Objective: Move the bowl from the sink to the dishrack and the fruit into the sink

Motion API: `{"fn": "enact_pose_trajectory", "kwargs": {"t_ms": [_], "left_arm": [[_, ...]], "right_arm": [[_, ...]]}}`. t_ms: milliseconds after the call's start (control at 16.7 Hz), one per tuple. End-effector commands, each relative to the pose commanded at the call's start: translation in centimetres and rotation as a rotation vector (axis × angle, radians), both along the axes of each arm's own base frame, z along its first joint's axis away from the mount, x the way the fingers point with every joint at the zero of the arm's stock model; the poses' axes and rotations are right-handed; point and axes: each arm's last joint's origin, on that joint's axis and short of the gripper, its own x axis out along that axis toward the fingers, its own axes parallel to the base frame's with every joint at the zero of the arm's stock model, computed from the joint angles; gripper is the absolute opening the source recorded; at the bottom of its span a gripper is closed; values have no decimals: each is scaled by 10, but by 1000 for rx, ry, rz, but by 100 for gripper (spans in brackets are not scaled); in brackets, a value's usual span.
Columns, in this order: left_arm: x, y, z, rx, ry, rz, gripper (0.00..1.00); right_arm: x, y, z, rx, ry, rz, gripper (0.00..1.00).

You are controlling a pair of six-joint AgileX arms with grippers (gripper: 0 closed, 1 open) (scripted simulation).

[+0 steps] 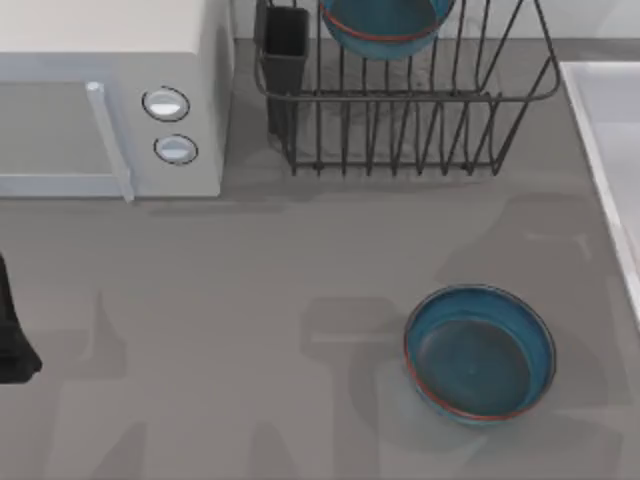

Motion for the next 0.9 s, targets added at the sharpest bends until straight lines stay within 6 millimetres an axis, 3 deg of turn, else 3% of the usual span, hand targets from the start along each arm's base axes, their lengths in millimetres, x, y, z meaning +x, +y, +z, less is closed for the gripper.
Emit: {"fn": "enact_pose_trajectory", "kwargs": {"t_ms": [180, 420, 900], "left_arm": [[0, 0, 0, 0, 0, 0, 100], [0, 0, 0, 0, 0, 0, 100], [0, 0, 0, 0, 0, 0, 100]], "right_arm": [[-30, -34, 10, -131, -189, -63, 0], [-58, -55, 19, -257, -313, -118, 0], [-58, -57, 16, -264, -319, -122, 0]]}}
